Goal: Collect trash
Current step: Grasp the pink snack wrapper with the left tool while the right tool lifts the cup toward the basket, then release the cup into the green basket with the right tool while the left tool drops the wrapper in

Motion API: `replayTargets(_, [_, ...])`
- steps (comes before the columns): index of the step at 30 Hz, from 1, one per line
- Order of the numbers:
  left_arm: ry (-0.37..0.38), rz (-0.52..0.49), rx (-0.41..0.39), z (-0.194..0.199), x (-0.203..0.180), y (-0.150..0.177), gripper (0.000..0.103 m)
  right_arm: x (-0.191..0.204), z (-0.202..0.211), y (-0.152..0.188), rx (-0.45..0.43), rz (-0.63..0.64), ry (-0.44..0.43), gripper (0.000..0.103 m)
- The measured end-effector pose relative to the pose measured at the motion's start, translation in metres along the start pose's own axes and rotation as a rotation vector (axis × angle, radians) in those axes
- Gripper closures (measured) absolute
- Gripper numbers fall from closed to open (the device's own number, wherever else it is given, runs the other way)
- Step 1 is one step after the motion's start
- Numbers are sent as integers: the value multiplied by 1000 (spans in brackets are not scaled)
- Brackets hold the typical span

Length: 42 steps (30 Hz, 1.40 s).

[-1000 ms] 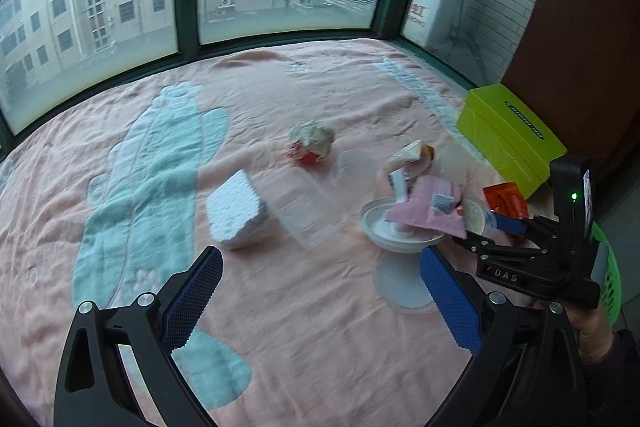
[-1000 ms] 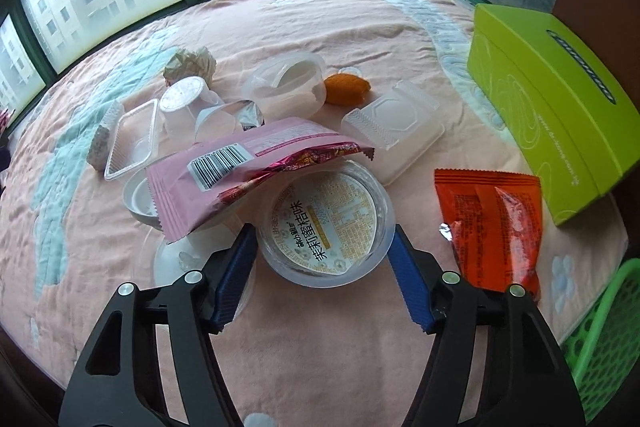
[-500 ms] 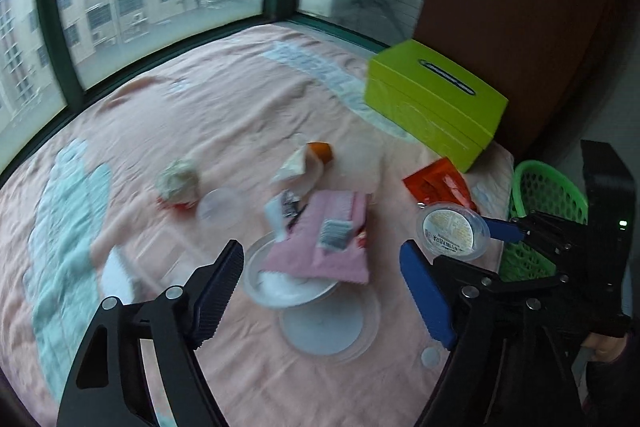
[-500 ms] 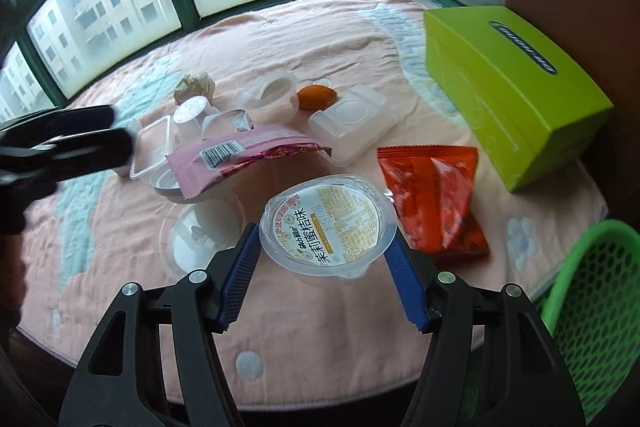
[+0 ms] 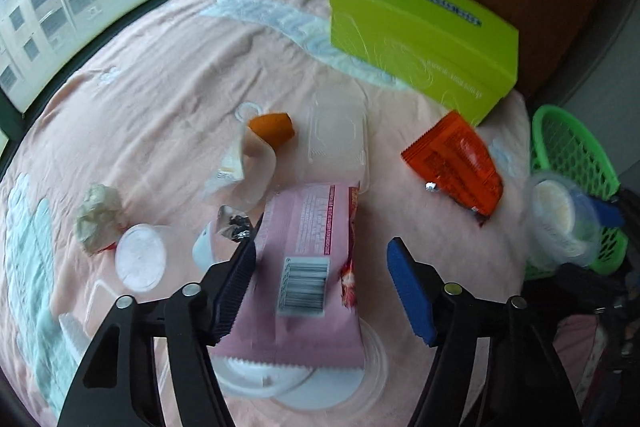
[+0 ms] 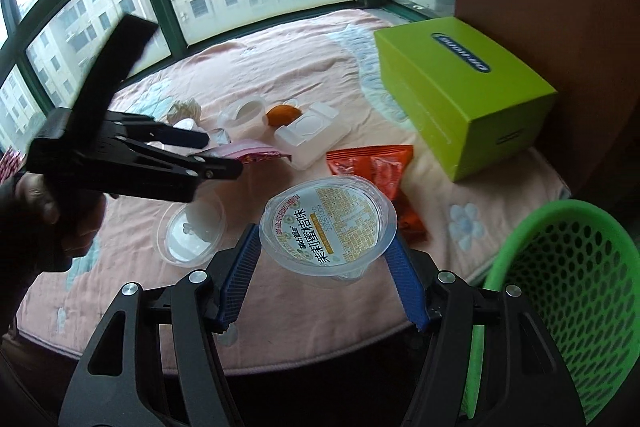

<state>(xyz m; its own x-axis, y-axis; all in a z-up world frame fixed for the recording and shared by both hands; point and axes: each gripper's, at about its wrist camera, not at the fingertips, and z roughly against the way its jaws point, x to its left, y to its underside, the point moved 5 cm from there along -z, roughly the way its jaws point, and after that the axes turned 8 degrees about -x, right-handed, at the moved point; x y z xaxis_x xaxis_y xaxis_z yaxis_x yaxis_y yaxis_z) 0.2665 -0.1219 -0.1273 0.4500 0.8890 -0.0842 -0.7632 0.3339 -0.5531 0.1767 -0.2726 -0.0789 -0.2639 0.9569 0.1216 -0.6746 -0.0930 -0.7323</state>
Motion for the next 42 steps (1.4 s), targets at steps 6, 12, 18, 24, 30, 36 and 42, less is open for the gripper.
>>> replayTargets(6, [28,37,32,-12,6,4,58,-11,10,3,-9,-23,7,40])
replayTargets(12, [27,26,-6,-1,1,1,72,-19,22,7,-29,-52,20,40])
replayTargets(18, [36,16,-67,31,-9,-4,75,-37,43,12,-61,-87,62,40])
replayTargets(24, [89,8,-149,70,-29,-13,75,-71,67,21,-87,-152,141,40])
replayTargets(30, [159,-25,-186,91,-67,-25,75,-109,88,37,-82,-216,227,40])
replayTargets(36, [226,-58,-186,91,-110,-33,75,-137,98,58,-54,-253,283,39])
replayTargets(42, [279,-120,-174,83,-164,-41,75,-152,105,75,-32,-281,295,39])
